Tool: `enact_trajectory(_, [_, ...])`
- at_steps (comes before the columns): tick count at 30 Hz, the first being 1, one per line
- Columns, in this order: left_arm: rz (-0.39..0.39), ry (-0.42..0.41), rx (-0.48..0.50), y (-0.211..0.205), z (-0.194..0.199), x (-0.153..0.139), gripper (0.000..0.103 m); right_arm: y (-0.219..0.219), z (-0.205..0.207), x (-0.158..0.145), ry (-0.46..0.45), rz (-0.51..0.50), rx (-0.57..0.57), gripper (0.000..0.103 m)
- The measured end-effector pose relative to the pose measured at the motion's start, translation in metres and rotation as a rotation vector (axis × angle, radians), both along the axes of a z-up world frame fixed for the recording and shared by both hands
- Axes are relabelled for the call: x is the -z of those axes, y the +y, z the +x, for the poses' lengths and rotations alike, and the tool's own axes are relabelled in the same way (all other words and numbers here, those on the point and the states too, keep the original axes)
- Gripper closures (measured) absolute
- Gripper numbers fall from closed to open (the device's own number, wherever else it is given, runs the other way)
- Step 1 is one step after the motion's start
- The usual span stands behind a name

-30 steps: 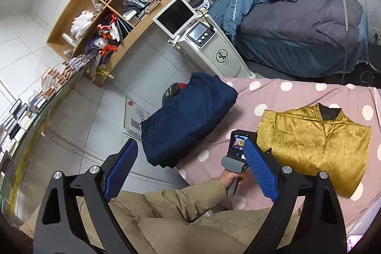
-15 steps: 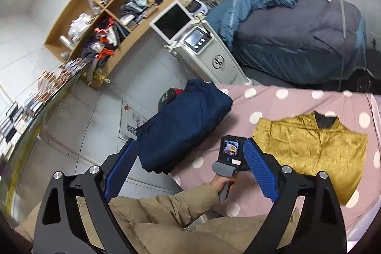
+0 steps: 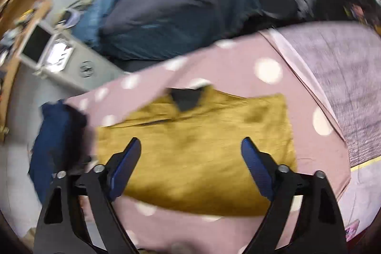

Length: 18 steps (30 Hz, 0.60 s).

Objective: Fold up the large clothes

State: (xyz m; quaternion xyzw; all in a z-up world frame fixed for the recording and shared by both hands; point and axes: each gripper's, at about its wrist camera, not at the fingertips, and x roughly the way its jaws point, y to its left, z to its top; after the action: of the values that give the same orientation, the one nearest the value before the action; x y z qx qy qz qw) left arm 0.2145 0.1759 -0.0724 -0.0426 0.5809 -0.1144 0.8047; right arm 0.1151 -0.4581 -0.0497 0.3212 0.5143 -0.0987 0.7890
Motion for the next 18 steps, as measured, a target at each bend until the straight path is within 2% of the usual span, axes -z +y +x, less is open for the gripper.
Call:
enact_trajectory(2, [-0.073, 0.056, -0.007, 0.002, 0.019, 0.011, 0.014, -0.040, -0.007, 0.067, 0.140, -0.015, 0.085, 0.037])
enact_trajectory(4, [-0.142, 0.098, 0.010, -0.003, 0.033, 0.019, 0.014, -0.063, -0.015, 0.109, 0.196, 0.001, 0.137, 0.043])
enact_trajectory(6, [-0.158, 0.137, 0.045, -0.018, 0.047, 0.029, 0.015, -0.077, -0.027, 0.143, 0.232, 0.052, 0.201, 0.044])
enact_trajectory(7, [-0.158, 0.135, 0.061, -0.025, 0.050, 0.030, 0.023, -0.080, -0.030, 0.152, 0.224, 0.086, 0.206, 0.051])
enact_trajectory(8, [-0.165, 0.130, 0.092, -0.035, 0.054, 0.031, 0.034, -0.080, -0.032, 0.158, 0.213, 0.118, 0.201, 0.072])
enact_trajectory(9, [-0.163, 0.133, 0.114, -0.044, 0.058, 0.032, 0.064, -0.079, -0.035, 0.159, 0.210, 0.122, 0.192, 0.085])
enact_trajectory(10, [-0.157, 0.139, 0.129, -0.052, 0.063, 0.033, 0.085, -0.080, -0.037, 0.156, 0.202, 0.107, 0.197, 0.091])
enact_trajectory(12, [-0.154, 0.122, 0.175, -0.072, 0.073, 0.030, 0.092, -0.086, -0.047, 0.141, 0.150, 0.066, 0.240, 0.093])
enact_trajectory(14, [-0.124, 0.075, 0.216, -0.092, 0.082, 0.024, 0.093, -0.098, -0.063, 0.133, 0.121, 0.068, 0.328, 0.093])
enact_trajectory(16, [-0.126, 0.068, 0.228, -0.111, 0.093, 0.023, 0.093, -0.107, -0.076, 0.136, 0.143, 0.085, 0.397, 0.093])
enact_trajectory(18, [-0.061, 0.082, 0.221, -0.124, 0.100, 0.036, 0.092, -0.100, -0.072, 0.150, 0.203, 0.056, 0.328, 0.093])
